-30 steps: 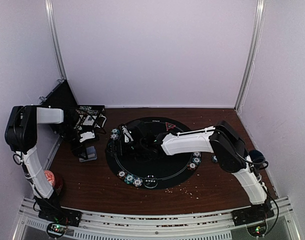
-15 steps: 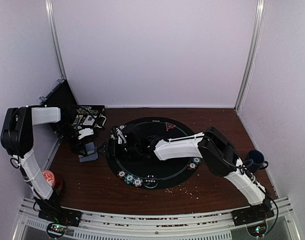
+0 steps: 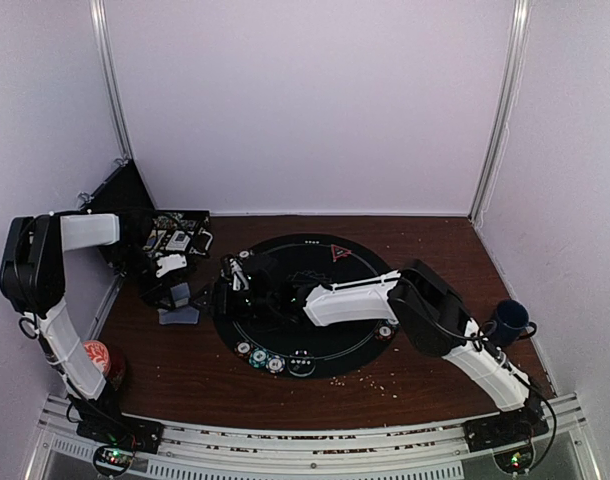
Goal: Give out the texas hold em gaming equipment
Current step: Pick up the face-down deck piles from the face-down deck piles, then pass from the left arm to the right, then adjust the poker card.
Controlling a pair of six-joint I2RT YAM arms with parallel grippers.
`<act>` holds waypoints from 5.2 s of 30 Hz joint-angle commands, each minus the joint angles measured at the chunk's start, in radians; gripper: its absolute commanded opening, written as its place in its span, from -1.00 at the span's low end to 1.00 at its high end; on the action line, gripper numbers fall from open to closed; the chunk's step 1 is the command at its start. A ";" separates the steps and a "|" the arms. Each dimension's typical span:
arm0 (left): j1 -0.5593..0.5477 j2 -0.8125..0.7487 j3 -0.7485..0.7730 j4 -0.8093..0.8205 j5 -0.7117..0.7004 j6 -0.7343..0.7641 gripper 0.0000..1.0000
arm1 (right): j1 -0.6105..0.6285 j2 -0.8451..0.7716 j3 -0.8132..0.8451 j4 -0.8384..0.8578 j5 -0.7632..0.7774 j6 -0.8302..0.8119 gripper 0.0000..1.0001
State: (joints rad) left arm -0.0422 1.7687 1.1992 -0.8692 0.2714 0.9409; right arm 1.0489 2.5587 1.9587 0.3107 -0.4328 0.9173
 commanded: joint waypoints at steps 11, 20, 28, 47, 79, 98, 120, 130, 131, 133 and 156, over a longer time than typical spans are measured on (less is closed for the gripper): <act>-0.087 -0.129 -0.078 -0.015 0.089 0.020 -0.49 | 0.004 0.029 -0.005 0.136 -0.057 0.098 0.85; -0.124 -0.182 -0.124 -0.009 0.114 0.018 -0.49 | -0.001 0.026 -0.037 0.165 -0.057 0.130 0.80; -0.143 -0.221 -0.143 -0.009 0.124 0.018 -0.48 | -0.008 0.037 -0.058 0.224 -0.067 0.181 0.68; -0.181 -0.254 -0.159 -0.008 0.127 0.013 -0.48 | -0.010 0.090 -0.023 0.266 -0.136 0.248 0.30; -0.206 -0.258 -0.176 0.012 0.103 0.005 -0.47 | -0.009 0.131 -0.001 0.352 -0.186 0.361 0.00; -0.215 -0.265 -0.195 0.039 0.096 0.005 0.85 | -0.003 0.150 0.038 0.365 -0.219 0.374 -1.00; -0.216 -0.300 -0.115 0.237 0.209 -0.129 0.96 | -0.063 -0.197 -0.284 0.214 -0.189 0.176 -1.00; -0.213 -0.294 -0.091 0.450 0.312 -0.289 0.96 | -0.148 -0.460 -0.425 -0.034 -0.127 0.045 -1.00; -0.214 -0.287 -0.092 0.460 0.336 -0.289 0.96 | -0.150 -0.492 -0.448 -0.064 -0.116 0.024 -1.00; -0.215 -0.258 -0.073 0.472 0.377 -0.307 0.96 | -0.159 -0.558 -0.514 -0.109 -0.086 -0.020 -1.00; -0.472 -0.430 -0.398 0.999 0.388 -0.316 0.96 | -0.259 -0.687 -1.025 0.525 -0.233 0.253 -1.00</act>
State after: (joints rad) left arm -0.5037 1.3998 0.8673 -0.0669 0.6437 0.6472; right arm 0.7910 1.7733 0.8837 0.5953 -0.5602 1.0233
